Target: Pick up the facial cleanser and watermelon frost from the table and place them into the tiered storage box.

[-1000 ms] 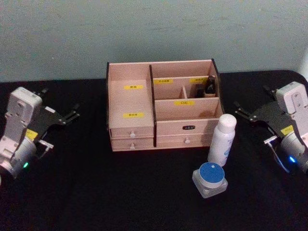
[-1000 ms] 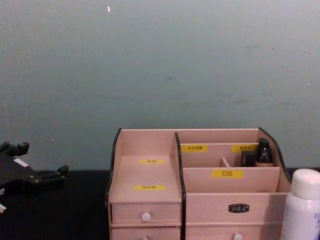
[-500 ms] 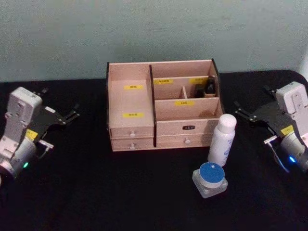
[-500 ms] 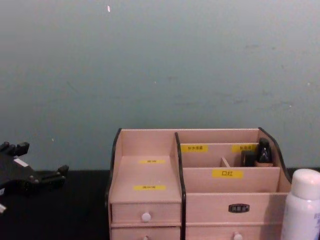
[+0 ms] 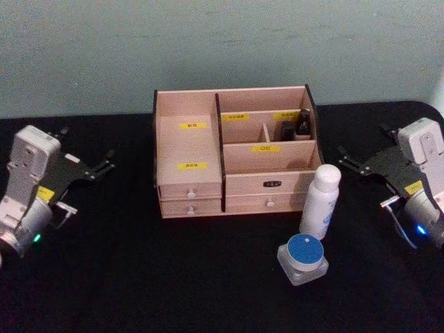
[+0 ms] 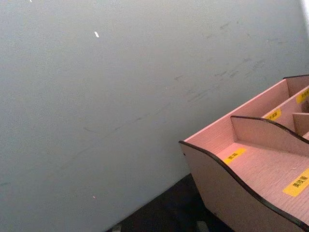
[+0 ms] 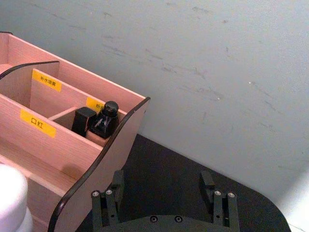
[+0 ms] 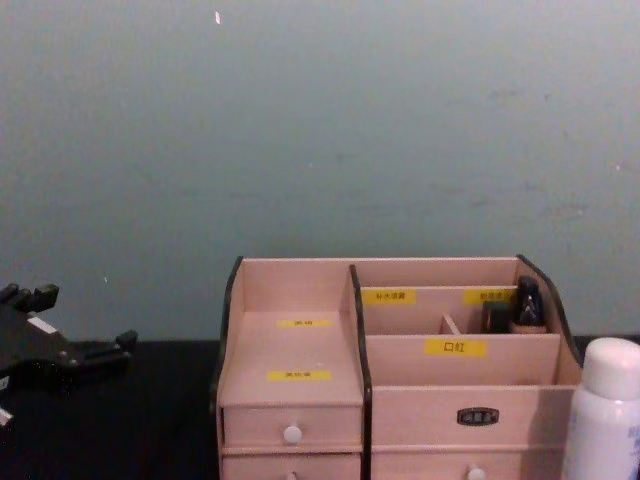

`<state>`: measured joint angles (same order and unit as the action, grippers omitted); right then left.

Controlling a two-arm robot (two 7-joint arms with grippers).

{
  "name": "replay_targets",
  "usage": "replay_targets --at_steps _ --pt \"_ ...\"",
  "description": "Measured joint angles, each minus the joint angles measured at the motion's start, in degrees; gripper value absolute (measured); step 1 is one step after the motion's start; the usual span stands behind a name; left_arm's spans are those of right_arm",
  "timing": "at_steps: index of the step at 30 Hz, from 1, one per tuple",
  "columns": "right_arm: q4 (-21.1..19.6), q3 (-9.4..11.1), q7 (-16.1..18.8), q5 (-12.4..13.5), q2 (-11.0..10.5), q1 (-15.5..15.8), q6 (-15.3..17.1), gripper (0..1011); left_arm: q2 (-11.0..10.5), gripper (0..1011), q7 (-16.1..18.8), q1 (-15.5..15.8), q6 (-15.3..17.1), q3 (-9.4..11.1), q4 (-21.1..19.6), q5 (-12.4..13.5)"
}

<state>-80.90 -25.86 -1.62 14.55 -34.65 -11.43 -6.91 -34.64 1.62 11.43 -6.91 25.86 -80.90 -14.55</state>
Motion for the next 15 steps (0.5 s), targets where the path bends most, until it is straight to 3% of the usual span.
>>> replay_targets --at_steps 15 --pt "0.0 0.0 0.0 0.0 0.0 0.0 0.0 1000 0.0 1001 0.0 0.0 0.0 0.0 0.0 0.0"
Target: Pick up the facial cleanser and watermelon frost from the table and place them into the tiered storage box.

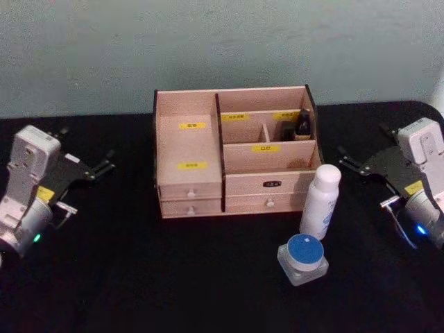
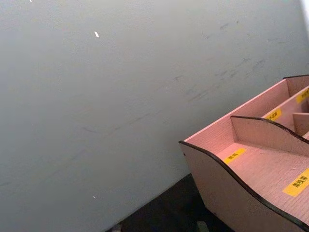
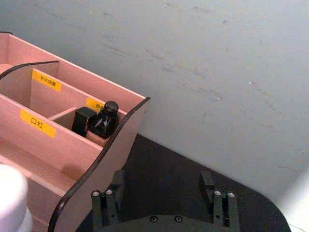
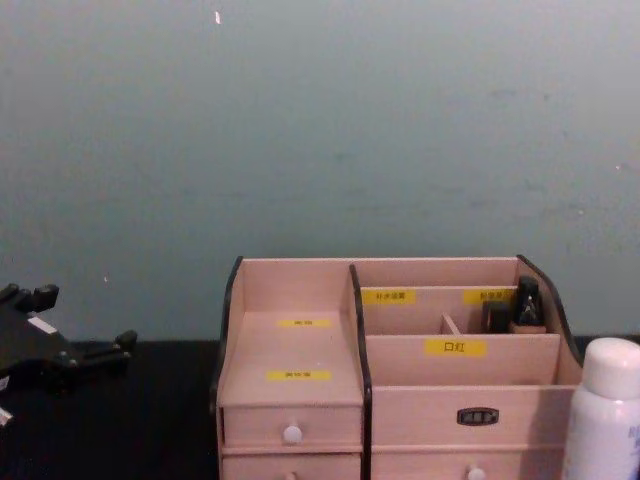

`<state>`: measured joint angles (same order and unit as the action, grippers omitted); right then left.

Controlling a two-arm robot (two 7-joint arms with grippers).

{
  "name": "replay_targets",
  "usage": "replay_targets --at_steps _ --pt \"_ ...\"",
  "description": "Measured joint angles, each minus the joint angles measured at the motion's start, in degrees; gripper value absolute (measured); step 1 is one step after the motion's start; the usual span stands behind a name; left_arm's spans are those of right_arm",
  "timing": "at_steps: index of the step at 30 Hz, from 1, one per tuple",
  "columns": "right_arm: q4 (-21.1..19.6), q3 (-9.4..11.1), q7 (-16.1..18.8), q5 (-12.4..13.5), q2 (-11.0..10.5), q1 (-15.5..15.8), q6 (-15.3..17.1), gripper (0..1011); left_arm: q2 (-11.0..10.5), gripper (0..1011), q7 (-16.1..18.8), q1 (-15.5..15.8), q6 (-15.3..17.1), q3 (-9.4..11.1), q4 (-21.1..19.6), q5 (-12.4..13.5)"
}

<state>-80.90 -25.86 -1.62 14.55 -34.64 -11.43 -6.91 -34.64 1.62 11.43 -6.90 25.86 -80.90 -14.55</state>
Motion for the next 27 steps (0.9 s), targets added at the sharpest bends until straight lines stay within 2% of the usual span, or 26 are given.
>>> replay_targets --at_steps 4,13,20,27 --pt "-0.16 0.28 0.11 0.0 0.01 0.19 0.01 1000 0.0 1001 0.0 0.0 0.0 0.0 0.0 0.0" --pt "-3.28 2.71 1.22 0.69 -0.83 3.28 1.11 1000 0.0 1000 0.0 0.0 0.0 0.0 0.0 0.0" --pt "-7.43 5.08 2.12 2.19 -2.49 7.61 2.36 1000 0.0 1001 0.0 0.0 0.0 0.0 0.0 0.0" --pt "-13.15 8.33 4.26 5.55 -5.37 13.89 3.71 1000 0.0 1001 0.0 0.0 0.0 0.0 0.0 0.0"
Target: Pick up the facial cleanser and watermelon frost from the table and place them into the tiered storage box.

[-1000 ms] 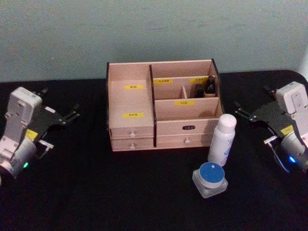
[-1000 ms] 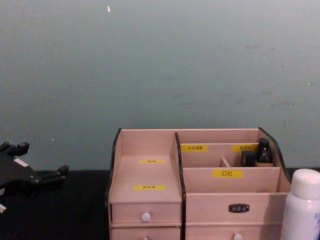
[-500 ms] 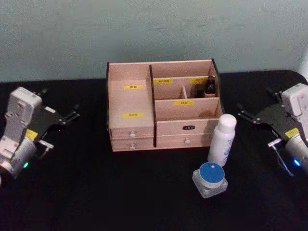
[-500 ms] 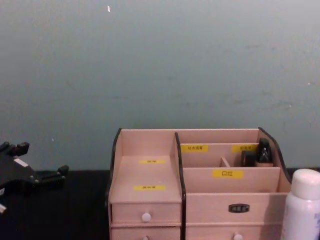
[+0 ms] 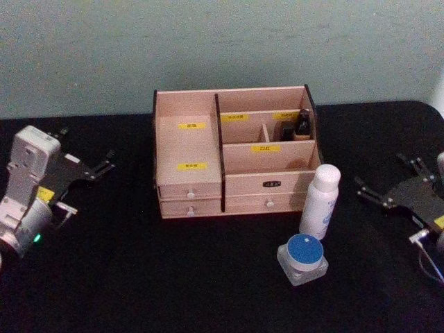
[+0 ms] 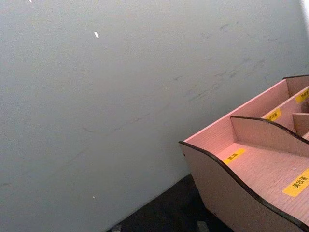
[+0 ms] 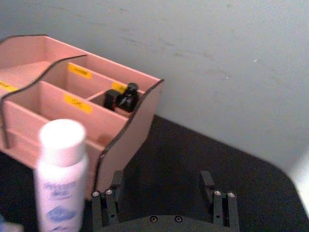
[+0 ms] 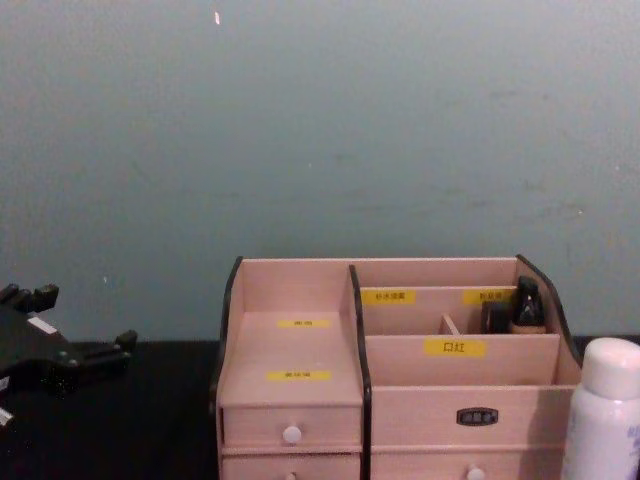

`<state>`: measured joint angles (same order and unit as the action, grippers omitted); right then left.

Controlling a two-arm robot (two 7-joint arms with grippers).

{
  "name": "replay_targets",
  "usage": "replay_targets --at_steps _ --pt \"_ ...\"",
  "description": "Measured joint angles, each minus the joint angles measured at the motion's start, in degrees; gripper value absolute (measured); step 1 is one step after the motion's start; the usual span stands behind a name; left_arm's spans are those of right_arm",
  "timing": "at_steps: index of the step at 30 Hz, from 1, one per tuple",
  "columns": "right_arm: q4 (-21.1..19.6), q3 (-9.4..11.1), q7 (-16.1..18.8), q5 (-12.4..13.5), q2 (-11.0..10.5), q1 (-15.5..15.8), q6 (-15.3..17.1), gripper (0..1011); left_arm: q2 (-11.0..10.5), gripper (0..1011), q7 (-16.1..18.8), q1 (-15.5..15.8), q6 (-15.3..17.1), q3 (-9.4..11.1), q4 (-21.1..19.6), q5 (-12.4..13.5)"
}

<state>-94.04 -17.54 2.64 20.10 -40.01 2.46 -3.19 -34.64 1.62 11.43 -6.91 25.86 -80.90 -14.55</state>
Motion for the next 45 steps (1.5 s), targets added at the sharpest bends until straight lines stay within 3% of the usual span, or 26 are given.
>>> replay_targets --at_steps 11,18,25,36,45 --pt "-7.34 4.4 6.21 7.3 -3.47 7.58 4.9 1000 0.0 1001 0.0 0.0 0.0 0.0 0.0 0.0" --pt "-10.55 5.84 10.66 10.77 -4.78 9.69 8.6 1000 0.0 1001 0.0 0.0 0.0 0.0 0.0 0.0" --pt "-11.67 5.18 12.45 11.4 -4.0 8.48 11.95 1000 0.0 1001 0.0 0.0 0.0 0.0 0.0 0.0" --pt "-11.52 3.17 10.6 9.95 0.87 3.58 19.13 1000 0.0 1001 0.0 0.0 0.0 0.0 0.0 0.0" --pt "-10.45 2.2 10.93 8.07 2.92 0.92 21.21 1000 0.0 1001 0.0 0.0 0.0 0.0 0.0 0.0"
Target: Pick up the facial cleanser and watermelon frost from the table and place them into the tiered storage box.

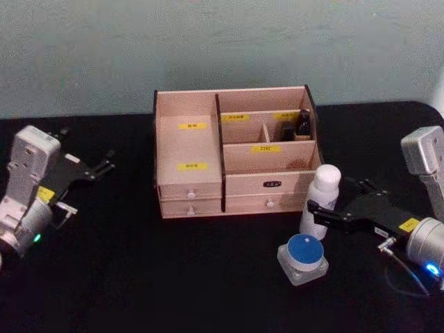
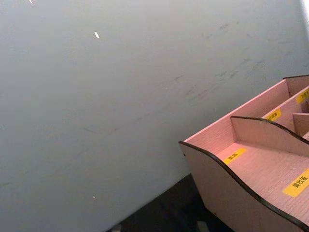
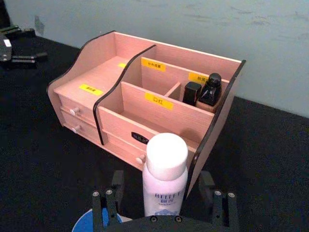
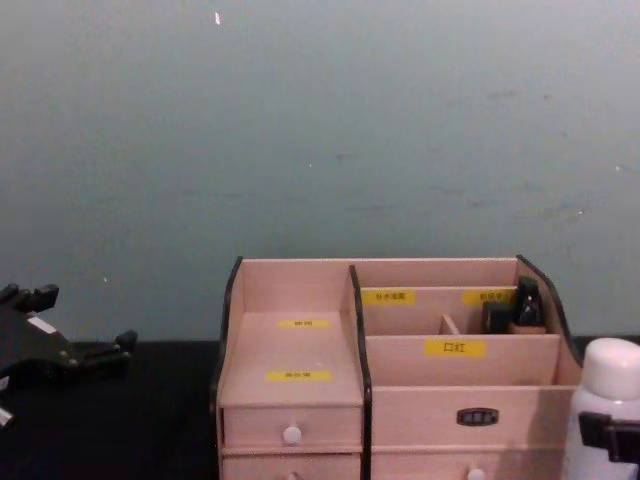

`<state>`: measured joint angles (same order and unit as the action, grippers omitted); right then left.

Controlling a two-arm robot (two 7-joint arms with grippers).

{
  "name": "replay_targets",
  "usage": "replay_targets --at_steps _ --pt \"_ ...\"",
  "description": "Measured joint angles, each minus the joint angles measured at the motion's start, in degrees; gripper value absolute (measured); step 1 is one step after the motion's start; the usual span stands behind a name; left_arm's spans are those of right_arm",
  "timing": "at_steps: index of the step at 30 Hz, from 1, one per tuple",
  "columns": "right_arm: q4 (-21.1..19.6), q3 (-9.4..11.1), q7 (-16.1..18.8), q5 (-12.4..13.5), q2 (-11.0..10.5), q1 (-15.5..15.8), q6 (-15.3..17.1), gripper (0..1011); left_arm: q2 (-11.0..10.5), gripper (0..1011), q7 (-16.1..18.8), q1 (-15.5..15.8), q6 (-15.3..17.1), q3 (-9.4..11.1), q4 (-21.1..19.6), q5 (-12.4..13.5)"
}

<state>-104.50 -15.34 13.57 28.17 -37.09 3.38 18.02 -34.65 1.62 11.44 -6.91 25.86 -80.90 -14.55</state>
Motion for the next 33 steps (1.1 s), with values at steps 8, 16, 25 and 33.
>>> replay_targets --at_steps 8,16,25,33 --pt "1.38 -0.61 0.36 -2.01 1.54 -1.88 1.52 1000 0.0 1001 0.0 0.0 0.0 0.0 0.0 0.0" --pt "2.58 -0.73 0.89 -3.05 3.08 -2.94 2.52 1000 0.0 1001 0.0 0.0 0.0 0.0 0.0 0.0" --pt "3.13 -0.62 1.35 -4.43 4.35 -3.23 3.47 1000 0.0 1001 0.0 0.0 0.0 0.0 0.0 0.0" --pt "3.29 0.02 1.4 -5.53 5.23 -2.96 3.9 1000 0.0 1001 0.0 0.0 0.0 0.0 0.0 0.0"
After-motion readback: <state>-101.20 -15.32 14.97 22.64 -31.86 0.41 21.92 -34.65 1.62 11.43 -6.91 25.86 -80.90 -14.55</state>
